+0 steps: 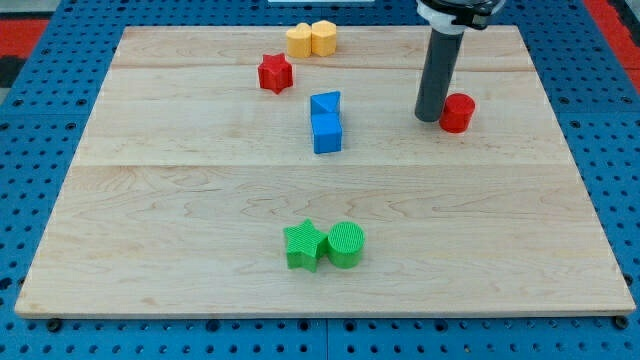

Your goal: Slide the red star closer to the red circle

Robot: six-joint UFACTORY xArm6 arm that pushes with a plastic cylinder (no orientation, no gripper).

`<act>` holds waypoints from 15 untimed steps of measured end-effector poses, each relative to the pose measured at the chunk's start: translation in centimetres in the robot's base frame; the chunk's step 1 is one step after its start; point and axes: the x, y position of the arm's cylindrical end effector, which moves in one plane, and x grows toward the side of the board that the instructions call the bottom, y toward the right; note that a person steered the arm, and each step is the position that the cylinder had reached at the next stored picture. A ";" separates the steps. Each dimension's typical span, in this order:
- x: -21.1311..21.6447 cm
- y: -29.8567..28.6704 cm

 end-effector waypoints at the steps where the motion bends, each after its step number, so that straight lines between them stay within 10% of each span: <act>1: 0.0 1.9; 4: -5.5 0.9; 11: -13.9 -26.3; 15: -8.5 -18.5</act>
